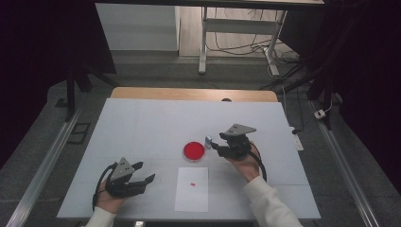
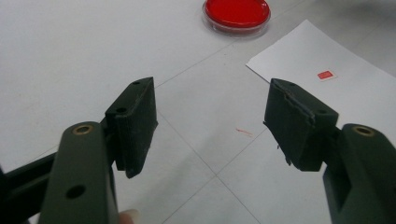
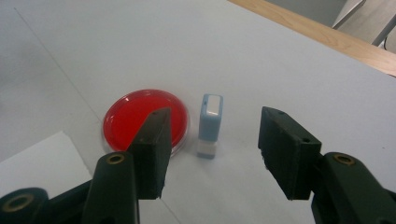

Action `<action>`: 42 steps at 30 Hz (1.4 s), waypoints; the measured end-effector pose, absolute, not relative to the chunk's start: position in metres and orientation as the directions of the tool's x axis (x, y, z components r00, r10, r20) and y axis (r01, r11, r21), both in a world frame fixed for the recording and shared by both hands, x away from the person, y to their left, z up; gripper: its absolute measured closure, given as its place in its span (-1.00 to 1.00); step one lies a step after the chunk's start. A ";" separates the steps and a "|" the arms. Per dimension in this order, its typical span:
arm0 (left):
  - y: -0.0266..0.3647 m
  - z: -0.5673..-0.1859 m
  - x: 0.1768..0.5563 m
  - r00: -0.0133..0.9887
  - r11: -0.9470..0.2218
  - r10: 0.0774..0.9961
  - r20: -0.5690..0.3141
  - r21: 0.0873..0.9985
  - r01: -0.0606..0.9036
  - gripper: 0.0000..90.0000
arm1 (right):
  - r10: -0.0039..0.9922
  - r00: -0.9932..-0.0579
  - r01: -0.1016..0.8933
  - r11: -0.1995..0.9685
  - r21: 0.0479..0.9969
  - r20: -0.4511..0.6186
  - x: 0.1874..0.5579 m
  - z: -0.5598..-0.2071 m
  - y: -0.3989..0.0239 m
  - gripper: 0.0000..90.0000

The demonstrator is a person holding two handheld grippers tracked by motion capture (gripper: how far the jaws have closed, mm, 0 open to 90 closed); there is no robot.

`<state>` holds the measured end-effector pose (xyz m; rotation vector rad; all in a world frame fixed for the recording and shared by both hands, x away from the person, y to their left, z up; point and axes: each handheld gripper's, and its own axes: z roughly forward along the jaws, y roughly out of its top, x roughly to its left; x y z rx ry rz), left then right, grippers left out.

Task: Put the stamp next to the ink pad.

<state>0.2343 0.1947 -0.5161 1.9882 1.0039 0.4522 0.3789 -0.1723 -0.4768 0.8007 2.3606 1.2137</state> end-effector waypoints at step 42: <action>0.197 -0.516 0.237 0.624 -0.334 0.780 -0.052 0.809 0.484 -0.25 | 0.664 -0.743 0.289 0.428 0.856 -0.081 0.300 -0.496 -0.297 -0.02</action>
